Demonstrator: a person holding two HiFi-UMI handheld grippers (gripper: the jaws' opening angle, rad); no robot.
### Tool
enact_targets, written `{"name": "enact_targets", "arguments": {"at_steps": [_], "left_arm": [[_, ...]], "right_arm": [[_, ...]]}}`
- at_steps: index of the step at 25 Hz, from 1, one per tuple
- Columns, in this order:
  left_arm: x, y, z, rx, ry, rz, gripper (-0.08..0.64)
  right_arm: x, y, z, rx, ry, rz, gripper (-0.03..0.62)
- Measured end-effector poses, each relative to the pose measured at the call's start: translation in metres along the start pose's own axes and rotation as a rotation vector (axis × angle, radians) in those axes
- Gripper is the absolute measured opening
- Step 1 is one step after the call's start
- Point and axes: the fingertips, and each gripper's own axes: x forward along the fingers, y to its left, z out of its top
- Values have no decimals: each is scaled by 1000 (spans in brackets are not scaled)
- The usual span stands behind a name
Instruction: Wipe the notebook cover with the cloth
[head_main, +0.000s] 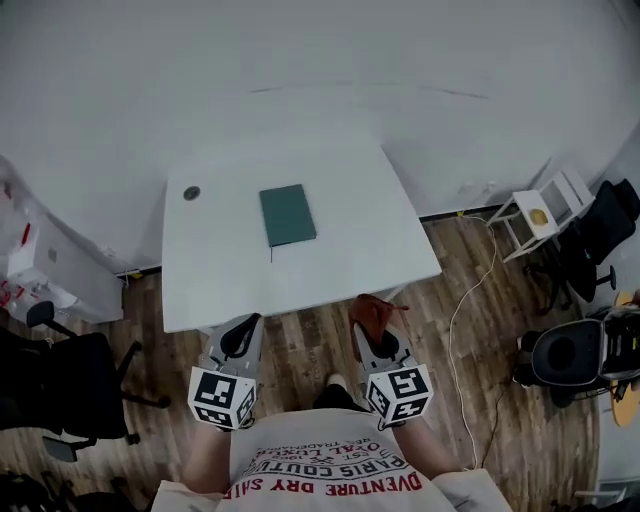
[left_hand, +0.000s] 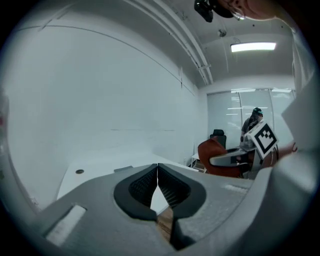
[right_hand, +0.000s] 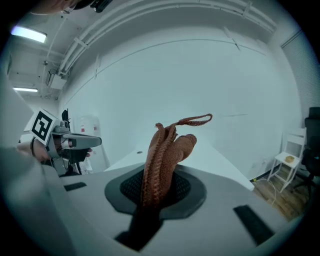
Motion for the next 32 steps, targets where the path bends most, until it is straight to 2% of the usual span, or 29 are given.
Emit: {"name": "enact_targets", "arguments": {"at_steps": [6, 9, 13, 17, 19, 24, 28, 32], "left_arm": [[83, 0, 22, -39, 2, 111, 11], [112, -1, 17, -55, 21, 162, 11], [135, 1, 1, -114, 62, 201, 11], [141, 29, -19, -164, 99, 259, 11], [149, 40, -26, -167, 107, 262, 11], [178, 71, -35, -178, 123, 236, 11], [203, 110, -43, -187, 135, 188, 11], [228, 143, -59, -212, 191, 154, 11]], "right_arm": [[60, -86, 26, -26, 23, 92, 71], [85, -116, 24, -32, 54, 138, 71], [115, -139, 17, -20, 103, 177, 71], [146, -135, 13, -25, 138, 216, 71], [161, -133, 13, -21, 147, 231, 72], [204, -120, 15, 28, 173, 272, 74], [247, -97, 23, 10, 184, 270, 74], [285, -81, 26, 6, 228, 266, 74]]}}
